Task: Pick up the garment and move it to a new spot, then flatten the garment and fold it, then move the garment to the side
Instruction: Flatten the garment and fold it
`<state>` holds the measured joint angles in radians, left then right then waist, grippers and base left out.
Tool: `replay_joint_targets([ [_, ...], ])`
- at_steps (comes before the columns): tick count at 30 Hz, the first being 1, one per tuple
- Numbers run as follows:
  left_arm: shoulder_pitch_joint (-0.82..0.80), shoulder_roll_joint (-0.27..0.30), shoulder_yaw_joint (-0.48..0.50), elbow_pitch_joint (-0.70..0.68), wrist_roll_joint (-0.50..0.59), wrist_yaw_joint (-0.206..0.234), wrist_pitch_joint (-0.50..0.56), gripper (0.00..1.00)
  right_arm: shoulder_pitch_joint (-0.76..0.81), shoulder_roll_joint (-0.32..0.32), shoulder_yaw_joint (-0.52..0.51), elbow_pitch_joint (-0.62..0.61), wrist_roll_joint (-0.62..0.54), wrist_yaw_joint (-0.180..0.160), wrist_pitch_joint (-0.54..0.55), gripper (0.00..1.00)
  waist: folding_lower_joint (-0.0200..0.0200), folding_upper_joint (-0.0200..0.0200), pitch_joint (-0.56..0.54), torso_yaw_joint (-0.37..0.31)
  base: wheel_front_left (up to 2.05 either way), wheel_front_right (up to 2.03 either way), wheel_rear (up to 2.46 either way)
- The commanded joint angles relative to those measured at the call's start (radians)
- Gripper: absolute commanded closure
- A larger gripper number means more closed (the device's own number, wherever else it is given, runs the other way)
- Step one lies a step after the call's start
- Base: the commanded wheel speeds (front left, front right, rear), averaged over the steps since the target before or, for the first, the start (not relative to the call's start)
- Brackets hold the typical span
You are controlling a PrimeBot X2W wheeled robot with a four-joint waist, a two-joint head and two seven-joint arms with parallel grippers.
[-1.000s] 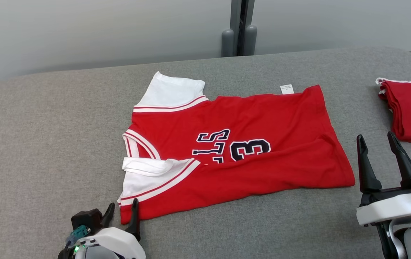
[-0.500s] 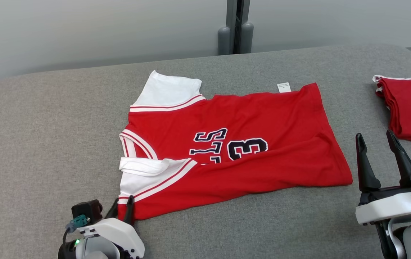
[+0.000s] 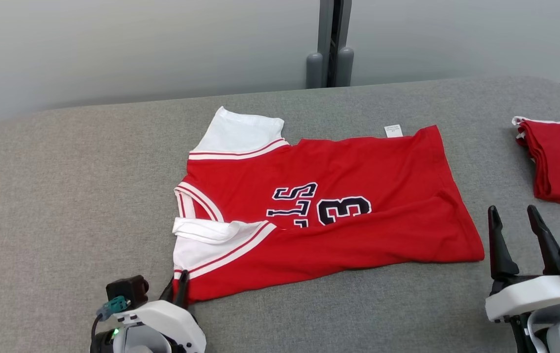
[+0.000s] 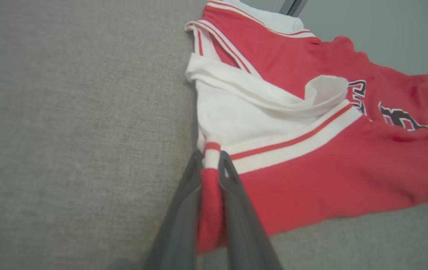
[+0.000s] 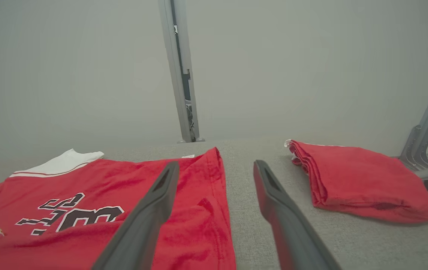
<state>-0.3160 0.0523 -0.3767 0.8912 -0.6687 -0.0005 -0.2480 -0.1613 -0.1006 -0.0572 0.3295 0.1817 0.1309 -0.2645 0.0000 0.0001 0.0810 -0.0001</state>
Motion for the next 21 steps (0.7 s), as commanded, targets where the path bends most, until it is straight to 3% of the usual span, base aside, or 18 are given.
replay_joint_targets([
  [1,0.001,0.015,0.006,-0.019,0.009,-0.006,-0.009,1.0,0.002,0.002,-0.007,0.031,0.016,0.0,-0.001,0.0,0.0,-0.0001,-0.005,0.007,0.0,0.0,0.0],
  [21,0.057,0.048,0.018,-0.219,0.09,0.013,-0.017,1.0,-0.119,0.035,-0.011,0.449,0.29,0.0,0.025,0.0,0.0,-0.0001,0.008,0.049,0.0,0.0,0.0],
])
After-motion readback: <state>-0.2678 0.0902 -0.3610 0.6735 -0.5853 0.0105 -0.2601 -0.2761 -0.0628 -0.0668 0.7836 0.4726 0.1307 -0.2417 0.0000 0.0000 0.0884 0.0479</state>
